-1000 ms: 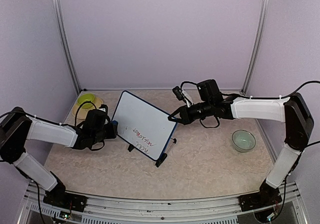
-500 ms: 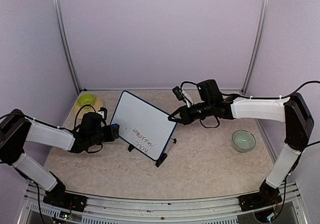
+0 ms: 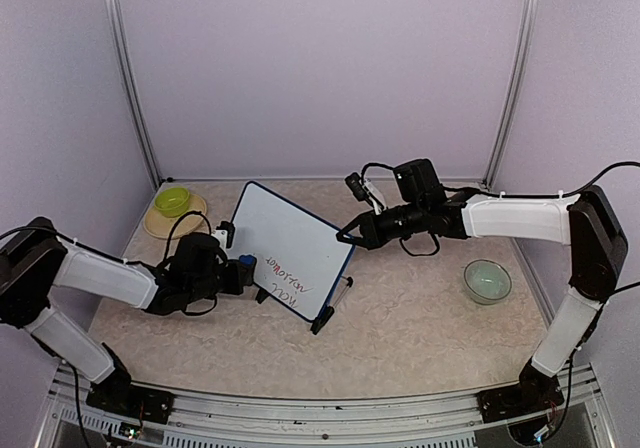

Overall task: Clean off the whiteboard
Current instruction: Erase the center of the whiteboard.

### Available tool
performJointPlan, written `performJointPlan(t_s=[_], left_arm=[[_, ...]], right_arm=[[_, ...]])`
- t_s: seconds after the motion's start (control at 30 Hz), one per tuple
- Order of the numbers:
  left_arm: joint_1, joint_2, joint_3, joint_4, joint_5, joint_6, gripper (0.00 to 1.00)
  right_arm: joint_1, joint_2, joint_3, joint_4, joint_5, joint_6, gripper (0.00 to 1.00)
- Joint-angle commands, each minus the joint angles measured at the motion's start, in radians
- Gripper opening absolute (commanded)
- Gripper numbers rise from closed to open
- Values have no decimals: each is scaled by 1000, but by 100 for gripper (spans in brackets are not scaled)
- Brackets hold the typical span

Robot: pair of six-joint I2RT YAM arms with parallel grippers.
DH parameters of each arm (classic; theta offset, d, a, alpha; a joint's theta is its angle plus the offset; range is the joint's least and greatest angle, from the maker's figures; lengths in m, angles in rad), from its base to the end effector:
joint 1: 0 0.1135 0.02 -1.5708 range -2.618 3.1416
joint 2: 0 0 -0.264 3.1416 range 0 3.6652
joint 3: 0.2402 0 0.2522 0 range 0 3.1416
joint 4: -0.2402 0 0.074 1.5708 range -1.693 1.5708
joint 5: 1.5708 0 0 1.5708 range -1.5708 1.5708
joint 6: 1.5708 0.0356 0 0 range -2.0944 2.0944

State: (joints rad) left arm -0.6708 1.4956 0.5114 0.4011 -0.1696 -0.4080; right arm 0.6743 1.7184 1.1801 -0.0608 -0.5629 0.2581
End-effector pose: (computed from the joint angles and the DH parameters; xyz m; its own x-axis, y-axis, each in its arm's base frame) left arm 0.2206 -0.1674 0.1459 -0.5952 -0.0269 -0.8031 0.2900 0.9249 -0.2459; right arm 0.2896 0.2558 0.2419 -0.6485 -0.2420 -0.7217 -0.7309 0.4626 0.5017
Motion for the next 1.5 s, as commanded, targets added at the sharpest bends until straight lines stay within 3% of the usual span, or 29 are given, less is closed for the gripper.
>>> performJointPlan(t_s=[0.0,0.2,0.57,1.13,1.47], left_arm=[[-42,60,2,-45,-33,4,11],[-46,69,9,-45,-58,-2,11],[-46,69,232,-53,-56,76,11],[-67,34,-23,-125,-132,-63,11],[-61,26,138,-117,-152,18,11]], right_arm=[[33,31,-45,-115,-29,-75,0],[33,37,-35,-118,-32,-76,0],[36,39,-27,-131,-26,-78,0],[36,71,91,-176,-10,-84,0],[36,92,147,-208,-11,-97,0]])
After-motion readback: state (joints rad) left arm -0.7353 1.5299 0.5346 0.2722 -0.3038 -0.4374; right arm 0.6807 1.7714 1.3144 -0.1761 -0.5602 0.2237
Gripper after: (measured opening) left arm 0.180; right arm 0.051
